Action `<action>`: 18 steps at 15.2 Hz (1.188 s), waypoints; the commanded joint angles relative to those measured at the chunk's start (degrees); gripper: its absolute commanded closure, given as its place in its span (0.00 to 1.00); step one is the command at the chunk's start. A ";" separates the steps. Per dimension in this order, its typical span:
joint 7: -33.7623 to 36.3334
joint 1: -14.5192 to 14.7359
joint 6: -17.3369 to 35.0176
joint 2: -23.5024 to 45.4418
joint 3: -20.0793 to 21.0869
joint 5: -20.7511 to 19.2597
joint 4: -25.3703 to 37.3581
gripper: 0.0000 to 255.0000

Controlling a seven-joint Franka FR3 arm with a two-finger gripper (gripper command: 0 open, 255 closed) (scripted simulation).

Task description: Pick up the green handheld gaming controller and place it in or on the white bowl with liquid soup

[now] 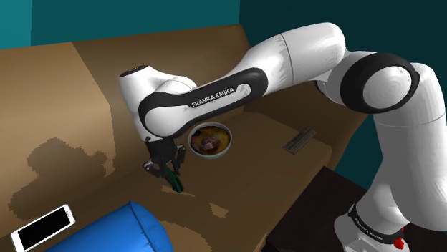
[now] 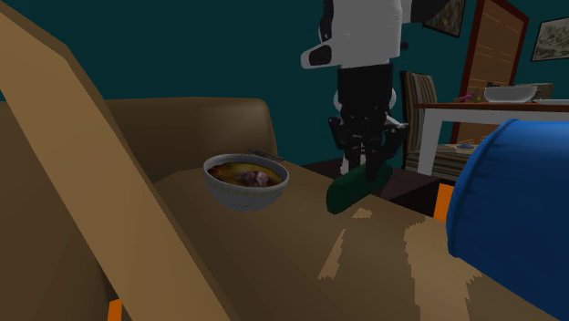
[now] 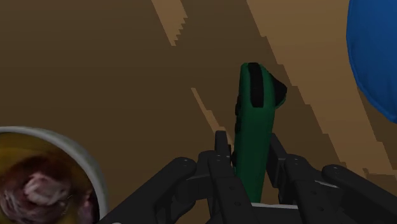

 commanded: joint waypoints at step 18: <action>-6.09 -5.17 -7.50 -5.75 -0.47 1.94 1.96 1.00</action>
